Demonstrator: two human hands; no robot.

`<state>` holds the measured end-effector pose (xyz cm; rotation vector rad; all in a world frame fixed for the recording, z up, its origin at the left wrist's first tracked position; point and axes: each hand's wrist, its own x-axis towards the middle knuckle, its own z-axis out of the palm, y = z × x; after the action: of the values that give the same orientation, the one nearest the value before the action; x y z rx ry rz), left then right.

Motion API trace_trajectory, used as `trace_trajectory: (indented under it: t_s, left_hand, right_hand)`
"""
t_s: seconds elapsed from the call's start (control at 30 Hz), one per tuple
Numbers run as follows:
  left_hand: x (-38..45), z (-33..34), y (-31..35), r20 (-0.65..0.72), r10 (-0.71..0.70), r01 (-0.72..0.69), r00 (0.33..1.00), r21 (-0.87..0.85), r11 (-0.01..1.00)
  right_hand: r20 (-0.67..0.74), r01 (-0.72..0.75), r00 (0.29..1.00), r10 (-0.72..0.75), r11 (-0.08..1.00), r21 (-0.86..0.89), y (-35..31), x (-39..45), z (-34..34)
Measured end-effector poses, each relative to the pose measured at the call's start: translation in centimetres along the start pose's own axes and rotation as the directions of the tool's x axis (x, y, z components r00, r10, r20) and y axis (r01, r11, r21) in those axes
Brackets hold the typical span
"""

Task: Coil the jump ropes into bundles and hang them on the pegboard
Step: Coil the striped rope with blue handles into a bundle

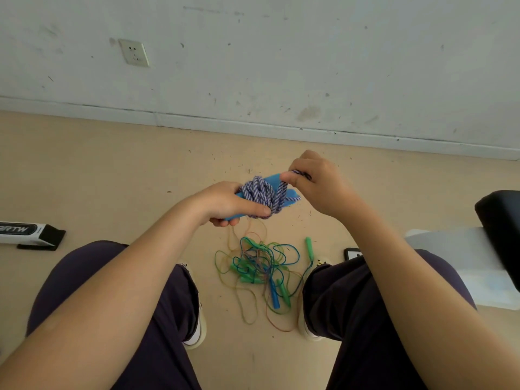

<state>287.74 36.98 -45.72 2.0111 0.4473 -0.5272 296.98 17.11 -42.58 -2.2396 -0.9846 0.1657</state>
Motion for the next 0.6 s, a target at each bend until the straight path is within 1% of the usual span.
trace_trajectory:
  t_s: [0.1,0.17,0.23,0.27,0.4,0.47,0.5,0.6]
  left_hand:
    - [-0.3,-0.3,0.3,0.108,0.078,-0.085,0.991,0.064,0.994]
    - [-0.5,-0.6,0.3,0.146,0.112,-0.129,0.983,0.117,0.985]
    - [-0.5,-0.6,0.1,0.167,0.136,-0.161,0.976,0.147,0.976]
    - [-0.5,-0.5,0.0,0.167,0.146,-0.172,0.975,0.150,0.974]
    - [-0.5,0.6,0.1,0.116,0.170,-0.186,0.979,0.146,0.972]
    - [-0.5,1.4,0.3,0.117,0.206,-0.219,0.971,0.110,0.970]
    - [-0.5,1.7,0.5,0.096,0.223,-0.232,0.970,0.099,0.968]
    - [-0.6,2.2,0.6,-0.079,0.238,-0.224,0.968,0.153,0.963]
  right_hand:
    - [0.080,-0.012,0.997,0.008,0.998,0.061,-0.1,-0.1,0.2]
    - [0.166,-0.029,0.986,0.010,0.994,0.109,-0.2,-0.1,0.6]
    - [0.238,-0.095,0.970,0.056,0.983,0.156,-0.2,0.0,1.0]
    - [0.253,-0.121,0.965,0.076,0.978,0.170,-0.2,0.0,1.2]
    - [0.193,-0.103,0.979,0.065,0.975,0.196,-0.5,0.2,1.9]
    - [0.155,-0.091,0.986,0.061,0.977,0.195,-0.9,0.3,2.4]
    - [0.144,-0.080,0.988,0.053,0.978,0.190,-1.0,0.4,2.6]
    - [0.140,-0.066,0.989,0.040,0.981,0.185,-1.2,0.4,3.0]
